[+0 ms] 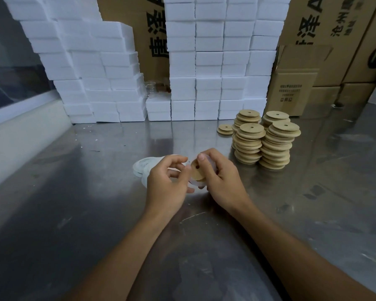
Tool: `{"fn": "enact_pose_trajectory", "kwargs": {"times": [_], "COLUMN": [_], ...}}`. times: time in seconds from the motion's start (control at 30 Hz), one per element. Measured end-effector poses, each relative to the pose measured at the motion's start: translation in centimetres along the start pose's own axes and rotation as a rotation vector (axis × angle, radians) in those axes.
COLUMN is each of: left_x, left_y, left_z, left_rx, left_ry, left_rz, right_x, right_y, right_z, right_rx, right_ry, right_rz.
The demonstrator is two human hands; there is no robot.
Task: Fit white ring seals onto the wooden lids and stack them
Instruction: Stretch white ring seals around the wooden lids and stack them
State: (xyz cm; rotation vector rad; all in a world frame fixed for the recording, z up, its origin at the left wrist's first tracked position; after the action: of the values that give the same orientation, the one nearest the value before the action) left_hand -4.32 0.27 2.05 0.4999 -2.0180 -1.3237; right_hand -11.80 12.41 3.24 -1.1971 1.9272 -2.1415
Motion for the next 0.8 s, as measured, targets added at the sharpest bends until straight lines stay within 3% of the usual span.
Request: {"fn": "enact_pose_trajectory", "kwargs": {"times": [0.3,0.43,0.57,0.8], "left_x": [0.2,0.3,0.4,0.3], "left_y": [-0.3,-0.8,-0.9,-1.6], "left_z": [-0.6,-0.9,-0.6,0.0], "left_rx": [-0.069,-0.082,-0.096,-0.182], "left_ry": [0.016,0.08,0.029,0.018], "left_rz": [-0.055,-0.145,-0.167,-0.227], "right_x": [-0.1,0.0,0.1,0.1], "right_y": [-0.1,-0.3,-0.4,-0.1], "right_z": [0.6,0.3,0.1,-0.1], "right_rx": [-0.005,-0.114,-0.104,-0.074], "right_ry": [-0.049,0.02,0.06,0.111], "right_rz": [-0.003,-0.088,-0.117,-0.053]}}
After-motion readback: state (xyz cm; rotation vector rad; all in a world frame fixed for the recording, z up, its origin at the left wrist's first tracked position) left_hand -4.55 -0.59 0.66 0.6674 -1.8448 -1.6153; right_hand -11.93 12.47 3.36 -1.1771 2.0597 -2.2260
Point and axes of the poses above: each hand's wrist, its own x-axis towards the middle knuckle, its own z-axis out of the palm, y = z × x, the point moved 6 cm from there along x, towards the middle knuckle, and after that the axes turned 15 degrees about x, right-handed, at the moved point
